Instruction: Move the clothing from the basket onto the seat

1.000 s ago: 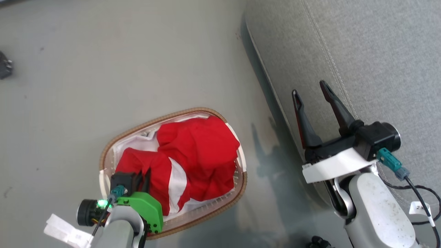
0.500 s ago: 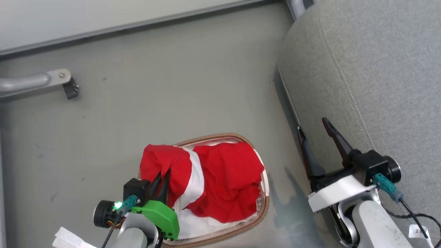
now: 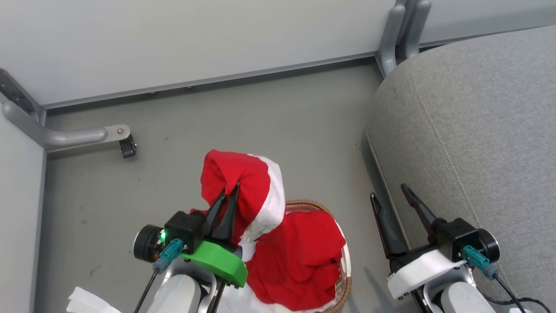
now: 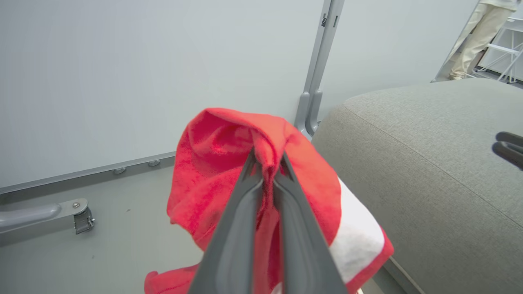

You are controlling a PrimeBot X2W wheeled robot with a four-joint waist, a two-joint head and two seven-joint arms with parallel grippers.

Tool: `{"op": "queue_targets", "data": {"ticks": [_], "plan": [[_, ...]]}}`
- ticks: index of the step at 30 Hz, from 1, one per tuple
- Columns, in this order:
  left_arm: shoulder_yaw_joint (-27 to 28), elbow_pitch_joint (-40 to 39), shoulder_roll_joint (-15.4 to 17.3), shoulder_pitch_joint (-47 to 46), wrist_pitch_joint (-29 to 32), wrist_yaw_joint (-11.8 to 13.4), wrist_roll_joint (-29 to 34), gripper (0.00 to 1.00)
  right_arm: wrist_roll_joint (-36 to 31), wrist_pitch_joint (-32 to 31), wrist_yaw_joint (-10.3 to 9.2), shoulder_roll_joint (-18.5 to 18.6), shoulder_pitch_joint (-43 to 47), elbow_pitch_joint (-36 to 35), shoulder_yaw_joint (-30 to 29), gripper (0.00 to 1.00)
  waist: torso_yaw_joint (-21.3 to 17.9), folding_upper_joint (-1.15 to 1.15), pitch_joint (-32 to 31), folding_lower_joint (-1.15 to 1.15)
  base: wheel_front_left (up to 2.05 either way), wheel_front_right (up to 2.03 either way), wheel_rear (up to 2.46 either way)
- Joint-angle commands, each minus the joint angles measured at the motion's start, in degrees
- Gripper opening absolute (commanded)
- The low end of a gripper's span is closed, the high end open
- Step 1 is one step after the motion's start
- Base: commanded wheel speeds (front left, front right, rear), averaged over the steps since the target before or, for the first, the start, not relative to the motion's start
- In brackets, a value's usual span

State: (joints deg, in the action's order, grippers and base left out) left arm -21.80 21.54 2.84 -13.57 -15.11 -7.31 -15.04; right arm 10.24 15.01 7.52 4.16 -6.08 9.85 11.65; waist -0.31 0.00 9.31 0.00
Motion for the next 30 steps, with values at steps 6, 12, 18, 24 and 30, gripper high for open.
{"op": "queue_targets", "data": {"ticks": [6, 12, 18, 24, 30], "plan": [[-2.39, -7.29, 0.11, -1.55, -0.08, -0.21, -1.5, 0.0, -0.36, 0.24, -0.06, -0.39, 2.56, 0.65, 0.65, 1.0, 0.25, 0.0, -3.35, 0.0, 0.0, 0.0, 0.0], [-3.83, -14.15, 0.11, -2.85, -0.07, -0.22, -2.76, 0.0, 0.04, 0.24, -0.06, -0.59, 3.55, 1.09, 1.76, 1.0, 0.43, 0.0, -4.28, 0.0, 0.0, 0.0, 0.0], [-4.75, -16.04, 0.12, -2.67, -0.07, -0.23, -3.26, 0.0, 0.2, 0.25, -0.06, -0.39, 3.83, 0.58, 4.12, 1.0, 0.83, 0.0, -4.96, 0.0, 0.0, 0.0, 0.0], [-5.61, -15.7, 0.11, -1.73, -0.07, -0.23, -3.76, 0.0, 4.42, 0.24, -0.05, 0.22, 2.06, -2.33, 12.04, 1.0, 1.42, 0.0, -5.32, 0.0, 0.0, 0.0, 0.0], [-6.63, -15.4, 0.11, -1.98, -0.08, -0.23, -4.18, 0.0, 8.04, 0.24, -0.07, 1.25, -0.64, -4.71, 17.69, 1.0, 2.62, 0.0, -4.98, 0.0, 0.0, 0.0, 0.0]]}}
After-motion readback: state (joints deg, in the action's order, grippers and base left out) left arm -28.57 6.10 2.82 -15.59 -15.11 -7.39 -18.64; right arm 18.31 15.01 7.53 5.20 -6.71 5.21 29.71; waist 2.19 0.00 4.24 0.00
